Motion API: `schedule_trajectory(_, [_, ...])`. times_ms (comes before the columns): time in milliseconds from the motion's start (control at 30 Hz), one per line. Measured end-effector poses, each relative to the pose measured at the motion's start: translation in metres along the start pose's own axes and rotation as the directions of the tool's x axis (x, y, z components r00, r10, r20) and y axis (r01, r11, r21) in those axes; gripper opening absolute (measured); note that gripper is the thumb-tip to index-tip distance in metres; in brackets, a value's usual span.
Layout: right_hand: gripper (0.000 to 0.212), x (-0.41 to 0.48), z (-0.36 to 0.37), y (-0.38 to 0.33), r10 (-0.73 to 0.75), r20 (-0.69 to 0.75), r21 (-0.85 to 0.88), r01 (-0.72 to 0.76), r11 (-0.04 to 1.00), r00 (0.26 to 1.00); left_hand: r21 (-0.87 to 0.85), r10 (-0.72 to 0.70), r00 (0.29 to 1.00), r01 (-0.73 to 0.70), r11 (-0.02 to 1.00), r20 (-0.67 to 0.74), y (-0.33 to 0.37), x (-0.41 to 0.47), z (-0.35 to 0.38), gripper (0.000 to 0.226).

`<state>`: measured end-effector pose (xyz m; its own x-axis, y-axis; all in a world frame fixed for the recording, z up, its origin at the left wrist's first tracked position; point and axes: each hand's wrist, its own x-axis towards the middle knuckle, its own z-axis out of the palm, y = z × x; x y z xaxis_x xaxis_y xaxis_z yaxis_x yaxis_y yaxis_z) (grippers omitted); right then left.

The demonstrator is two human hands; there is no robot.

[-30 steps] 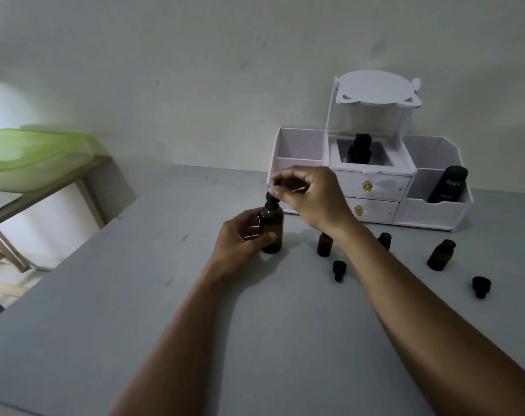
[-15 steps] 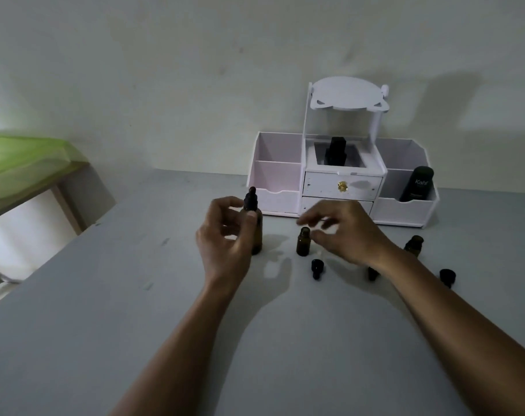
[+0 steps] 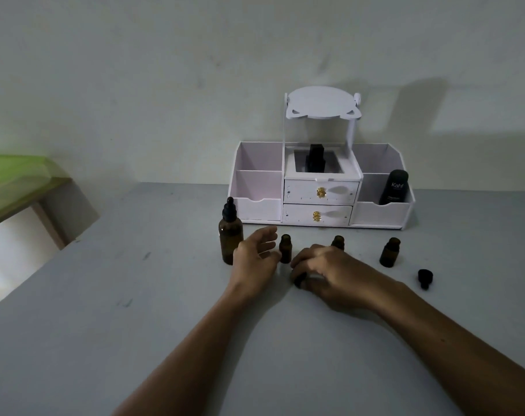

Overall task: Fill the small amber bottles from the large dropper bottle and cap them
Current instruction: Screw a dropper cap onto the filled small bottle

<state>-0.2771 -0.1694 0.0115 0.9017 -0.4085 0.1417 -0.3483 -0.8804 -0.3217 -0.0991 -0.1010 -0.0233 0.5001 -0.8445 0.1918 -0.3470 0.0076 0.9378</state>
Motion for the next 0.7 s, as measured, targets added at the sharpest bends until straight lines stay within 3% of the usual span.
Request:
schedule_trajectory(100, [0.018,0.003,-0.010,0.006,-0.062,-0.240,0.122,0.094,0.988,0.969,-0.009,-0.016,1.000,0.016,1.000,0.017,-0.004,0.005,0.000,0.058])
schedule_trajectory(167, [0.017,0.008,-0.022,0.005,0.068,-0.433,0.314,0.080,0.946,0.899,-0.009,-0.025,0.999,0.025,1.000,0.040,-0.006,0.008,-0.001,0.060])
schedule_trajectory(233, [0.015,0.016,-0.035,0.003,0.229,-0.525,0.515,0.092,0.852,0.820,-0.014,-0.040,0.997,0.041,0.999,0.065,-0.005,0.010,-0.002,0.062])
schedule_trajectory(333, [0.016,0.033,-0.041,0.004,0.352,-0.528,0.647,0.097,0.757,0.772,0.006,-0.046,0.997,0.045,0.999,0.065,-0.003,0.011,0.000,0.059])
schedule_trajectory(467, [0.015,0.047,-0.032,0.007,0.379,-0.451,0.709,0.067,0.702,0.808,0.039,-0.007,0.999,0.005,0.999,0.051,-0.001,0.010,0.001,0.045])
schedule_trajectory(700, [0.013,0.050,-0.013,0.011,0.356,-0.425,0.639,-0.002,0.769,0.832,0.083,0.033,0.997,-0.039,0.996,0.067,0.000,0.008,0.000,0.042])
